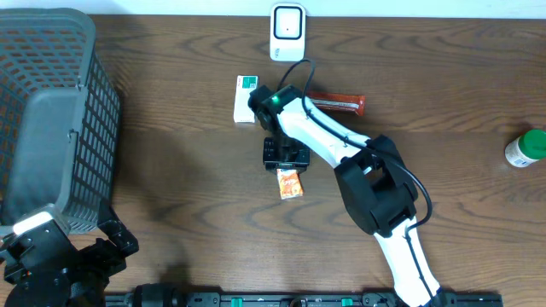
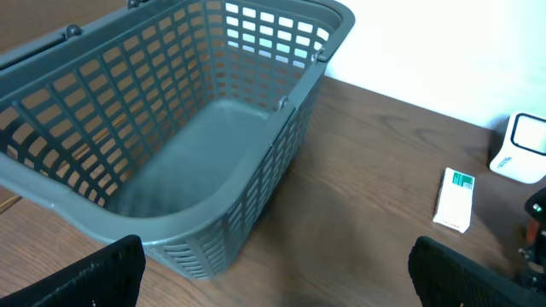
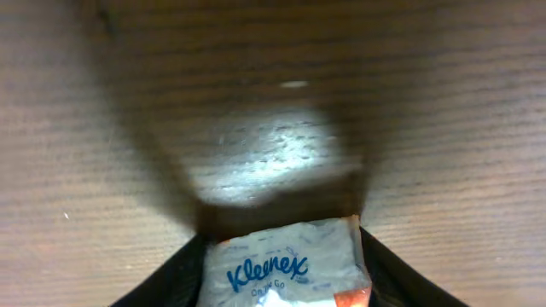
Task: Scan the item barcode
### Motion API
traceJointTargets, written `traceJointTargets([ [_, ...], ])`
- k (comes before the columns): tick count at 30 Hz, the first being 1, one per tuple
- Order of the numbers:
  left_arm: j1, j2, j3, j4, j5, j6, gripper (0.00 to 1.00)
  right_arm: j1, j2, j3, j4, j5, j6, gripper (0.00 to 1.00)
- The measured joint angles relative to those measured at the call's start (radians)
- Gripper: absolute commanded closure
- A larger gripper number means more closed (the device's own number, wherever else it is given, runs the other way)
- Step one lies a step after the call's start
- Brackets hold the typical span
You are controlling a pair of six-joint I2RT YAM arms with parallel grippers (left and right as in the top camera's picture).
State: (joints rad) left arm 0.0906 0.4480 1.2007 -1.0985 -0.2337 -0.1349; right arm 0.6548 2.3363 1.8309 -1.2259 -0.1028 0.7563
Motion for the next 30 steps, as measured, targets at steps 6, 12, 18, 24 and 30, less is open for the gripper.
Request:
traceJointTargets([
  [6,0.000,0.000,0.000,0.000,0.000,0.000,0.00,-0.055,0.011,0.024,0.021,-0.068,0.260,0.54],
  [12,0.000,0.000,0.000,0.000,0.000,0.000,0.00,-0.134,0.013,0.027,0.023,-0.120,0.578,0.23],
  [18,0.000,0.000,0.000,0.000,0.000,0.000,0.00,-0.170,0.013,0.034,0.039,-0.129,0.679,0.12],
  [24,0.000,0.000,0.000,0.000,0.000,0.000,0.00,-0.169,0.003,0.032,0.078,-0.059,0.500,0.01],
  [30,0.000,0.000,0.000,0.000,0.000,0.000,0.00,-0.170,-0.074,0.025,0.097,0.008,0.008,0.01],
])
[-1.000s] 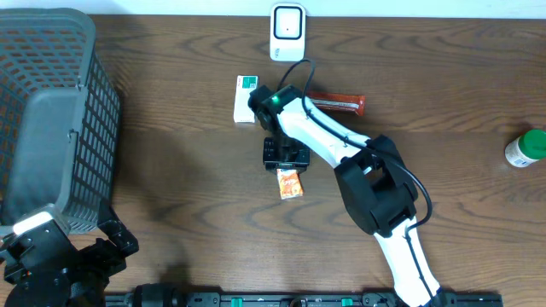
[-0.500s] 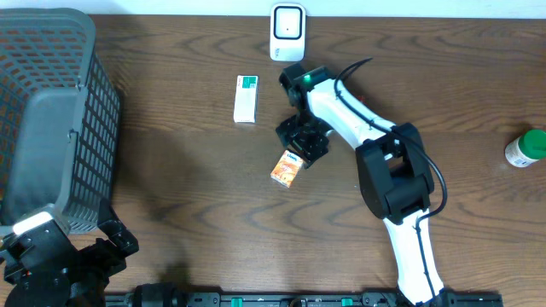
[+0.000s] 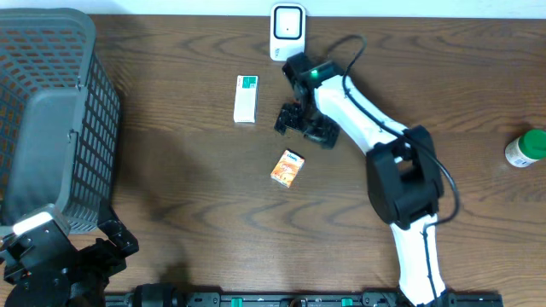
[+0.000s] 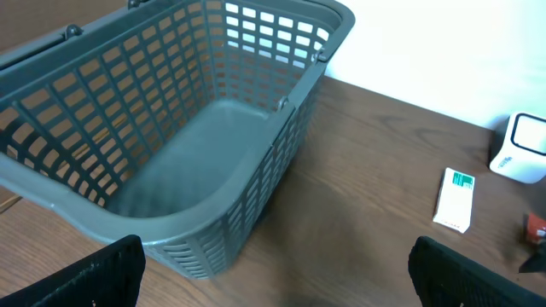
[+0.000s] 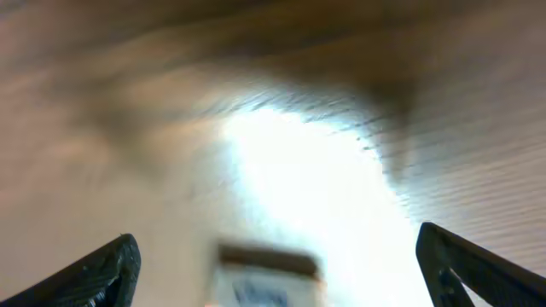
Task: Scan the item barcode
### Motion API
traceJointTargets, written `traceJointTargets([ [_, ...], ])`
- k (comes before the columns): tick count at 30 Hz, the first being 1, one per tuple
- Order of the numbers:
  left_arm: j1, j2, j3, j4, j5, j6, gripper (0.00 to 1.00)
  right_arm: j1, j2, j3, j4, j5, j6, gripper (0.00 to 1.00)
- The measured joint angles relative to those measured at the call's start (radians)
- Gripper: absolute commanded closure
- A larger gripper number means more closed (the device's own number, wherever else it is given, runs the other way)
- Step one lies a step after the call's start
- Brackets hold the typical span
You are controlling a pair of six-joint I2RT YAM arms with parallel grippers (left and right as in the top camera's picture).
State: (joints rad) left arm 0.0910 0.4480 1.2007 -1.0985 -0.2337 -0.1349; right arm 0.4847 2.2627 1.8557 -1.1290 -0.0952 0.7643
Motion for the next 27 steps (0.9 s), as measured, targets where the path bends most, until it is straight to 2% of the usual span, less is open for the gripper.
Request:
traceJointTargets([
  [6,0.000,0.000,0.000,0.000,0.000,0.000,0.00,0.000,-0.129,0.000,-0.076,-0.029,-0.478,0.01],
  [11,0.000,0.000,0.000,0.000,0.000,0.000,0.00,0.009,-0.127,0.000,-0.107,-0.023,-0.808,0.01],
  [18,0.000,0.000,0.000,0.000,0.000,0.000,0.00,0.050,-0.105,0.000,-0.078,0.018,-1.032,0.01],
  [27,0.000,0.000,0.000,0.000,0.000,0.000,0.00,0.135,-0.029,0.000,-0.052,0.004,-1.120,0.01],
])
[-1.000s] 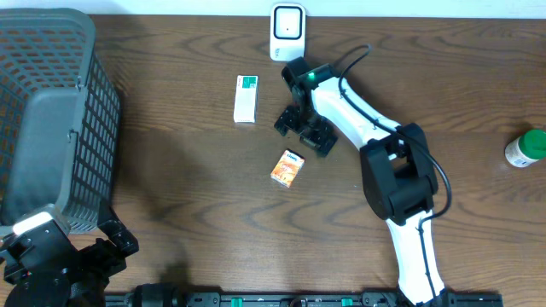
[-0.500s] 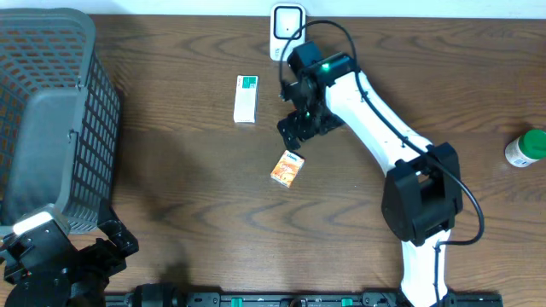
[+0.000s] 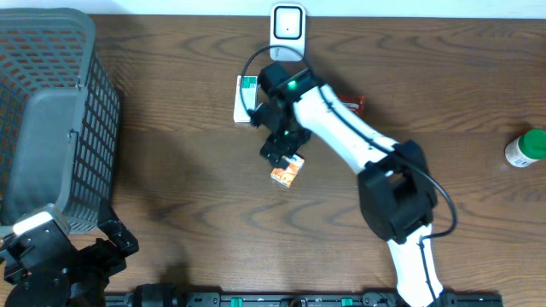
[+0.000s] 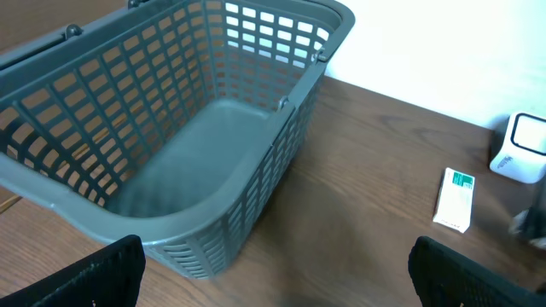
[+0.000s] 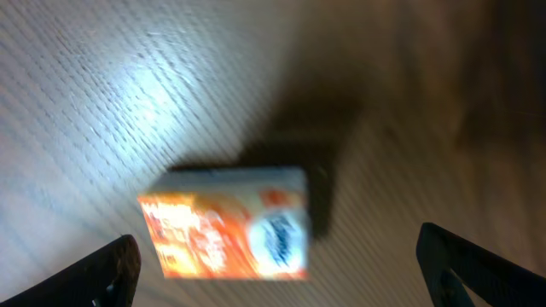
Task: Scan the item barcode
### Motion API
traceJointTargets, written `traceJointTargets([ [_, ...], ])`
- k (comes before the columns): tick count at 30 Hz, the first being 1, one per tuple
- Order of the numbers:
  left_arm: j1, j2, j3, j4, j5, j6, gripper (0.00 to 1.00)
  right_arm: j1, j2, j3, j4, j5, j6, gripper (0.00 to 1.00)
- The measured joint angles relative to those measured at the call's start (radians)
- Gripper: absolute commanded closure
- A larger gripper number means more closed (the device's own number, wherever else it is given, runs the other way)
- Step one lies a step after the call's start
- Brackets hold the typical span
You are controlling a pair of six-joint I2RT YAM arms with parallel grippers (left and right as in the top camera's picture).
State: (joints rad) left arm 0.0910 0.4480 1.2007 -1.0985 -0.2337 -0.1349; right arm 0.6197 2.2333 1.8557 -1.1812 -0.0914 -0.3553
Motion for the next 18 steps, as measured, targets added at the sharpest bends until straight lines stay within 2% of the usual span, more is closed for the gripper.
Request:
traceJointTargets([
  [8,0.000,0.000,0.000,0.000,0.000,0.000,0.00,0.035,0.092,0.000,0.000,0.049,-0.013,0.01],
  [18,0.000,0.000,0.000,0.000,0.000,0.000,0.00,0.047,0.093,0.000,-0.058,0.045,-0.014,0.01],
])
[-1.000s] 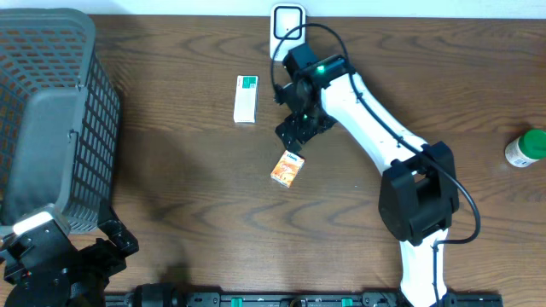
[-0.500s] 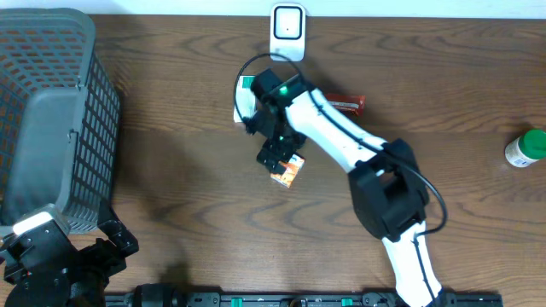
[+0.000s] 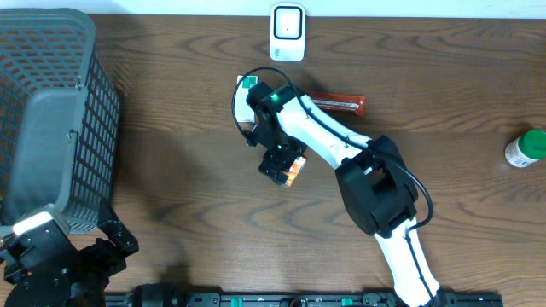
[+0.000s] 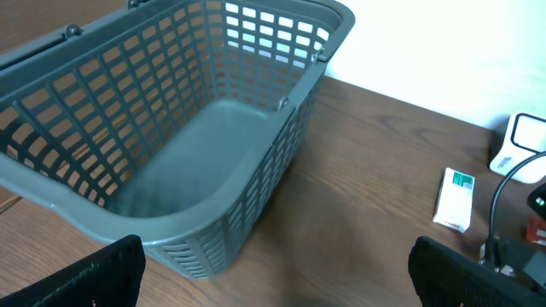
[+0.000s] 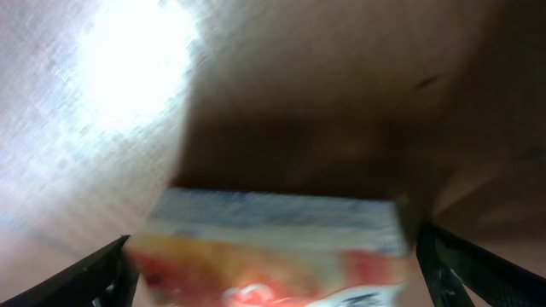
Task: Scan the item barcode
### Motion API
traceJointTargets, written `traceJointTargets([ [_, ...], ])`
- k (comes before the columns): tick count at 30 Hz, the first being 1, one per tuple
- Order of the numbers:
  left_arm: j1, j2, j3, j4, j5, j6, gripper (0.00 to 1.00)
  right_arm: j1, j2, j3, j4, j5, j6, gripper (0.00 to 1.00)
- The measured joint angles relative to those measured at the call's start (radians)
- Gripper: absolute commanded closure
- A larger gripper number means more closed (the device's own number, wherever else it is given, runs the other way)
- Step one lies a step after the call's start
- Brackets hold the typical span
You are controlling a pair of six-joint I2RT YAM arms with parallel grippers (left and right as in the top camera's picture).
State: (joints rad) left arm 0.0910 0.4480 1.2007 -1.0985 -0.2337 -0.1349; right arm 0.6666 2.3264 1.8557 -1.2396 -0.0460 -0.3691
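A small orange and white tissue pack [image 3: 296, 170] lies on the wooden table [image 3: 171, 170] near the middle. My right gripper [image 3: 279, 162] is low over it, open. In the right wrist view the blurred pack [image 5: 273, 247] fills the space between the two fingers [image 5: 107, 277]. The white scanner [image 3: 287, 32] stands at the back edge. My left gripper [image 4: 277, 277] stays open at the front left corner with nothing between its fingers.
A grey plastic basket [image 3: 51, 111] takes up the left side. A green and white box [image 3: 242, 94] lies partly under my right arm, and a red bar [image 3: 341, 103] to its right. A green-capped bottle [image 3: 525, 147] stands at the far right.
My right gripper has come closer to the tissue pack, which now sits between its open fingers instead of ahead of them. The pack lies about where it was. The left arm has not moved.
My right gripper was shut on the tissue pack at the table. Then it was open near the scanner, the pack lying turned on the table. Then it was open just behind the pack, and now it stands around it.
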Motion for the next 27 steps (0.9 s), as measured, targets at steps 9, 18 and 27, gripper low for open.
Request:
traceJointTargets([
  [9,0.000,0.000,0.000,0.000,0.000,0.000,0.00,0.041,0.001,0.000,0.000,-0.013,0.083,0.03],
  [18,0.000,0.000,0.000,0.000,0.000,0.000,0.00,0.047,0.003,-0.001,0.005,0.034,0.135,0.01],
  [27,0.000,0.000,0.000,0.000,0.000,0.000,0.00,0.047,-0.006,-0.044,0.021,0.092,0.113,0.18],
])
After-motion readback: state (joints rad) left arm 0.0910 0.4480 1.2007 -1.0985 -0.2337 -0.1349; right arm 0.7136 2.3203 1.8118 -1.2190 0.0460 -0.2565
